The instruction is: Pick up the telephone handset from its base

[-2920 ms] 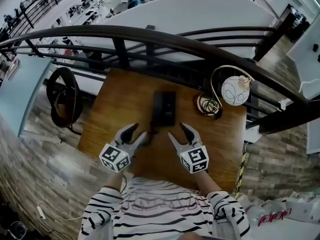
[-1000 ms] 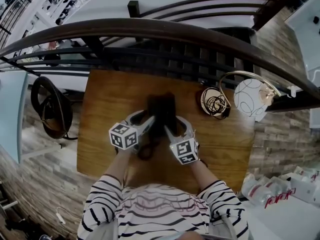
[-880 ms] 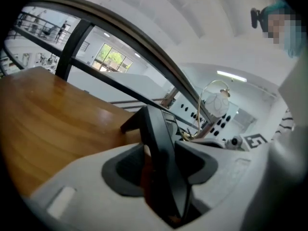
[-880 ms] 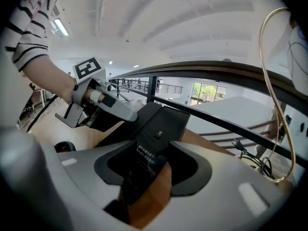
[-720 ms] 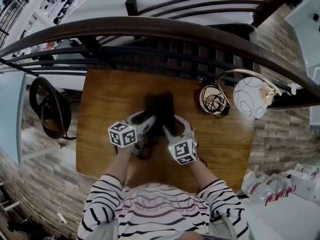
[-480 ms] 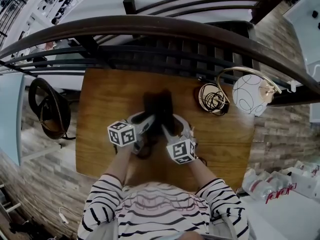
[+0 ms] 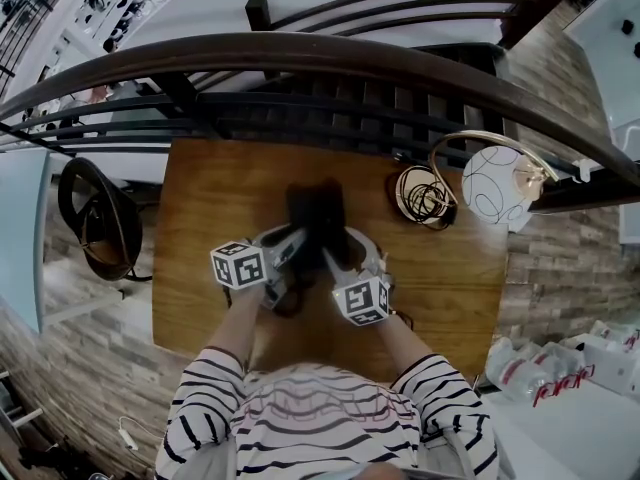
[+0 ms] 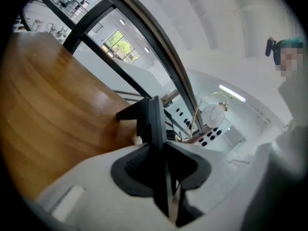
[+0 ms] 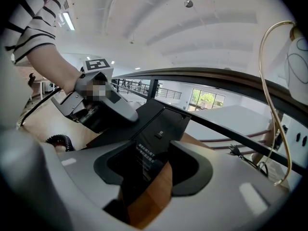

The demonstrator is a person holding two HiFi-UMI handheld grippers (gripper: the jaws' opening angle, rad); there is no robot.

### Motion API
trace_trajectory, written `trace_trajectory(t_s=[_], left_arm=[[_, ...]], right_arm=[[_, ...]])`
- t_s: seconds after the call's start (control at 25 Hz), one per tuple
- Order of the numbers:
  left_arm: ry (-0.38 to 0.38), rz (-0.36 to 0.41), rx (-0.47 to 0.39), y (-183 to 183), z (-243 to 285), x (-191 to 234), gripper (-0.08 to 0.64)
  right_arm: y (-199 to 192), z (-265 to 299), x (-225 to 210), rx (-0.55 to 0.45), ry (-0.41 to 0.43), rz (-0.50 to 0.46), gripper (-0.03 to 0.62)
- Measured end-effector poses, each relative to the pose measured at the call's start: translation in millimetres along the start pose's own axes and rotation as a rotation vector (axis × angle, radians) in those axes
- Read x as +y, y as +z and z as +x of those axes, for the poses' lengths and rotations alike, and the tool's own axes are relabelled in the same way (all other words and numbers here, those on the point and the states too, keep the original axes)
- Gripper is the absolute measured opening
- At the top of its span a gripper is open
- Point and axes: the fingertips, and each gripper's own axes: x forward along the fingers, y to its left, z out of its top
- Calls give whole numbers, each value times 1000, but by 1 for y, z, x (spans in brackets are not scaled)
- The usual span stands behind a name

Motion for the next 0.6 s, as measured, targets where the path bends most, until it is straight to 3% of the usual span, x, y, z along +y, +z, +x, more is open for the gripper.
trace_trajectory(t_s=[0.4,0.6], left_arm=[[-78,1,17,0,-7,-12,80],[-111,-50,-34,10,-12,-20,74]], right_arm=[[0,0,1,6,1,-1,213],[0,0,1,10,0,3,213]])
